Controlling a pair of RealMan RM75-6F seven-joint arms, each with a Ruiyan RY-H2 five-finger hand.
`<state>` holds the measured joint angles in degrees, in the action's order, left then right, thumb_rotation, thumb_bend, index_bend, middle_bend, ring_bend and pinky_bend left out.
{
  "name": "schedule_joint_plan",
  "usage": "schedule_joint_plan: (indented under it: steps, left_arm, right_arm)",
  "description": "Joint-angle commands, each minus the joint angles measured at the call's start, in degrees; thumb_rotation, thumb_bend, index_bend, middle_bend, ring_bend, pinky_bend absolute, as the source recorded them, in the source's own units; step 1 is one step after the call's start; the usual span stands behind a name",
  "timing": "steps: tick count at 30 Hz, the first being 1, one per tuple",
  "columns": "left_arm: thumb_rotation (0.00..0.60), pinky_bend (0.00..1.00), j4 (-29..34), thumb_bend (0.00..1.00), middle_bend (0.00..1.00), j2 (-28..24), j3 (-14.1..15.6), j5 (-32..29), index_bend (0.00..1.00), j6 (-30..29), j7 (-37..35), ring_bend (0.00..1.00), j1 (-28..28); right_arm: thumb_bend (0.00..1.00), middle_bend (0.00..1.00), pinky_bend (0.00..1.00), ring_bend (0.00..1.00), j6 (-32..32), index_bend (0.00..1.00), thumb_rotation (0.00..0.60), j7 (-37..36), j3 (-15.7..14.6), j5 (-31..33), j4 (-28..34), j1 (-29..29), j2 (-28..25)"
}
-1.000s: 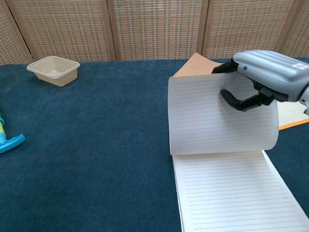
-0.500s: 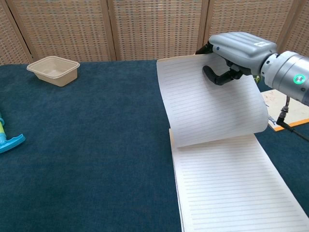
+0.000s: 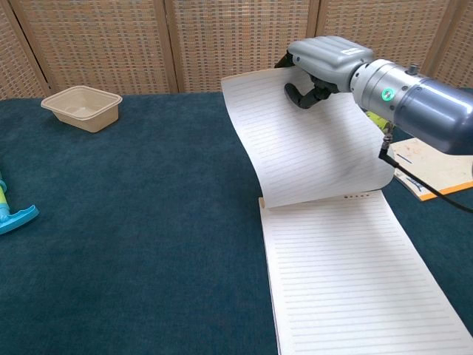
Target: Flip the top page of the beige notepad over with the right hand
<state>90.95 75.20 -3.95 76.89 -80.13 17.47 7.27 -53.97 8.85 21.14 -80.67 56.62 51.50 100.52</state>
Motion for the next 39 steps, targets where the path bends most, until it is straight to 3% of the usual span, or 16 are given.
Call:
schedule_joint_plan:
  steps: [1,28,31,33,36,39]
  left_arm:
    - [0.600,0.08,0.1,0.07,0.00,-0.2,-0.1,0.2,0.00,-0.3,-0.2,0.00,0.1]
    - [0.600,0.08,-1.5,0.07,0.00,0.0,-1.0,-2.5,0.00,1.1,-1.1,0.00,0.8]
    - [0.600,0.08,-1.9,0.07,0.00,0.0,-1.2,-2.7,0.00,1.2,-1.3,0.00,0.9]
    - [0.600,0.08,-2.1,0.07,0.00,0.0,-1.3,-2.9,0.00,1.3,-1.5,0.00,0.9]
    - [0.600,0.08,-2.3,0.07,0.00,-0.1,-1.5,-3.2,0.00,1.4,-1.8,0.00,0.9]
    - [0.600,0.08,-2.4,0.07,0.00,-0.1,-1.5,-3.3,0.00,1.5,-2.0,0.00,1.1]
  right_arm:
    - [0.77,0.57,0.62,0.52,1.9,0.69,0.600,-2.5,0.5,0.5,-6.0,3.9,3.4]
    - [0.67,0.52,0.53,0.48,8.5,0.64,0.600,-13.4,1.2,3.7,-32.9,17.1,16.4]
    - [0.63,0.47,0.40,0.41,9.3,0.60,0.600,-14.3,1.0,3.8,-35.0,18.6,17.5]
    - [0.56,0.36,0.22,0.27,10.4,0.51,0.600,-14.7,1.0,4.1,-36.5,19.7,18.3]
    - [0.47,0.17,0.03,0.07,12.8,0.36,0.600,-14.7,0.9,4.8,-38.6,21.1,19.3]
    - [0.38,0.03,0.00,0.00,14.6,0.21,0.600,-14.0,1.3,5.9,-40.3,22.3,20.2]
